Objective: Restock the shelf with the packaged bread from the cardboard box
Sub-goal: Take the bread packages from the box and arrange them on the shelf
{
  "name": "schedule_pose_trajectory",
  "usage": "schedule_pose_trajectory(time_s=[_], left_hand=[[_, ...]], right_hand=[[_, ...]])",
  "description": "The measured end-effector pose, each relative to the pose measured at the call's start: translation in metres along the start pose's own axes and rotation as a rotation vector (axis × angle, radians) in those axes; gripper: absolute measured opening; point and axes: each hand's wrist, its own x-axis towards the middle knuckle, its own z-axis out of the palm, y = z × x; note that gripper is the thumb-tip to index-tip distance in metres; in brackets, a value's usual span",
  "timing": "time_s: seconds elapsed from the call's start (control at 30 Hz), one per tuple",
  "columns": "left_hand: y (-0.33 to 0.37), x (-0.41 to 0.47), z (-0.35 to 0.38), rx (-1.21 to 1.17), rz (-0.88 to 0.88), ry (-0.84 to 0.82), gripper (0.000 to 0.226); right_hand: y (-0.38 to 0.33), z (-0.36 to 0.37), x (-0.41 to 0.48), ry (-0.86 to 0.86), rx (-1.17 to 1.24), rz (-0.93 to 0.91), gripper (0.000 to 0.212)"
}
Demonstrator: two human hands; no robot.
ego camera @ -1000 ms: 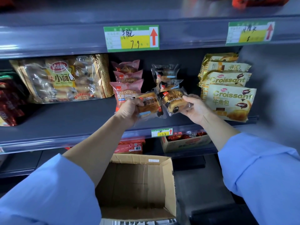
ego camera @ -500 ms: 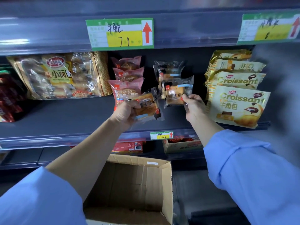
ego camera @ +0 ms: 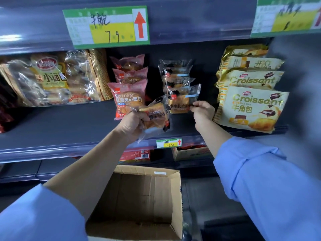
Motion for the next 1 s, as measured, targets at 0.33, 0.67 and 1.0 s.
schedule_pose_trajectory(time_s=[0.33,0.67,1.0], left_hand=[[0.000,0.002,0.016,0.001,-0.038,-0.177,0.044],[-0.016,0.031,0.034,-0.060,-0.107,-0.230,0.046],[-0.002,0.032,0.061,-0.282,0.070,-0.144,0.018]], right_hand=[[-0.034,-0.011,-0.008,0.083,-0.168,-0.201,0.026],[-0.071,-0.037,-0.013,-0.058,-0.117,-0.200,0.013],[-0.063,-0.055,-0.020,-0.568,-0.134,0.150,0.051]])
